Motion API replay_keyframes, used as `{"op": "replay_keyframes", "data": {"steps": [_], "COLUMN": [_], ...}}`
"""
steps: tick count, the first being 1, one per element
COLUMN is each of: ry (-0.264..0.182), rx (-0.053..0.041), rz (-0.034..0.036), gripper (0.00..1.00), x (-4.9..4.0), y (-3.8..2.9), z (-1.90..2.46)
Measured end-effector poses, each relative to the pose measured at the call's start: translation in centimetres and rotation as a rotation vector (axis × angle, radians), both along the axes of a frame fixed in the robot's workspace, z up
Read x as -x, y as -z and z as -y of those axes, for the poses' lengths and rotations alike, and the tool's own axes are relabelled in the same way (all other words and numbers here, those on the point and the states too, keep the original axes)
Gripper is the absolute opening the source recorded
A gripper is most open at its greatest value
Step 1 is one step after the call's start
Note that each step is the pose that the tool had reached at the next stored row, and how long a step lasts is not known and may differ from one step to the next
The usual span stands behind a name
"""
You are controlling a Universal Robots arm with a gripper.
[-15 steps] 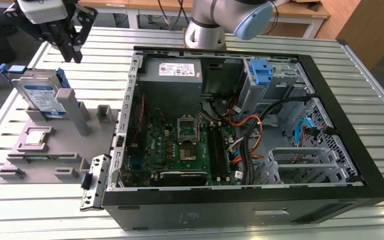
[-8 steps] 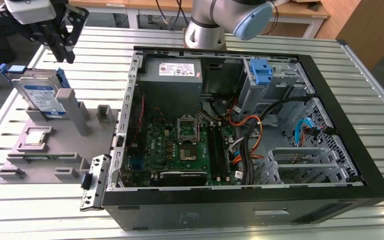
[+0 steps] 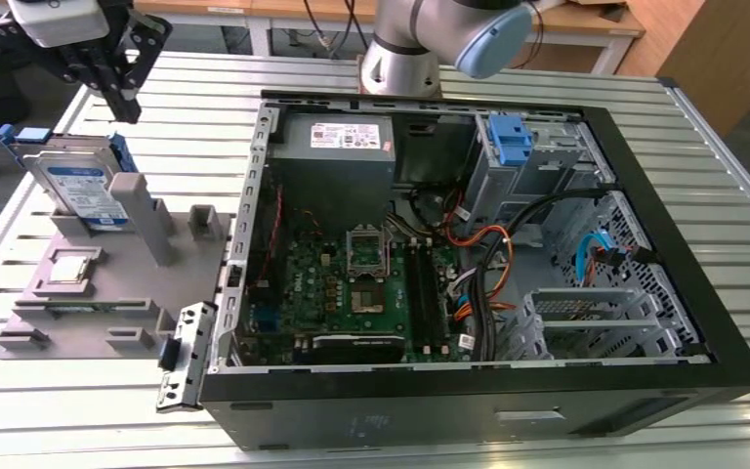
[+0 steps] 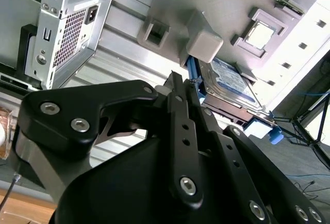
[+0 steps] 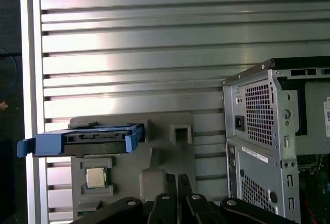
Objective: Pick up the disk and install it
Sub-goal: 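Reach for the disk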
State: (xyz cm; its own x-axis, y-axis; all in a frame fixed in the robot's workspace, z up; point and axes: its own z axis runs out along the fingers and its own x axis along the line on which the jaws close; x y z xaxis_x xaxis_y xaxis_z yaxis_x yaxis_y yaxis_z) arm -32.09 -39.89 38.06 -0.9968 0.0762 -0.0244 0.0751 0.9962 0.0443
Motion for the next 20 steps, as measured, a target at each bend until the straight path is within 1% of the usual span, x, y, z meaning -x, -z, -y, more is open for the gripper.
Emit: {"op": "replay_keyframes", "data": {"steps": [2,7,8,11,12,13,17,20], "ry": [0.000,0.000,0.000,0.000,0.000,0.000,0.000,0.000], "rx": [0.0000,-0.0001,-0.0006,-0.0031,-0.0037,-0.0040,-0.0039,-0.0039], "rz": [0.0000,-0.0004,-0.0060,-0.0373,-0.0458,-0.0496,-0.0508,-0.0508], "gripper": [0.10,0.11,0.11,0.11,0.11,0.11,0.11,0.11], "x": [0.01,0.03,0.04,0.03,0.03,0.04,0.04,0.45], "y": [0.00,0.01,0.03,0.13,0.15,0.17,0.16,0.21], "z": [0.00,0.00,0.00,0.00,0.00,0.00,0.00,0.00]}}
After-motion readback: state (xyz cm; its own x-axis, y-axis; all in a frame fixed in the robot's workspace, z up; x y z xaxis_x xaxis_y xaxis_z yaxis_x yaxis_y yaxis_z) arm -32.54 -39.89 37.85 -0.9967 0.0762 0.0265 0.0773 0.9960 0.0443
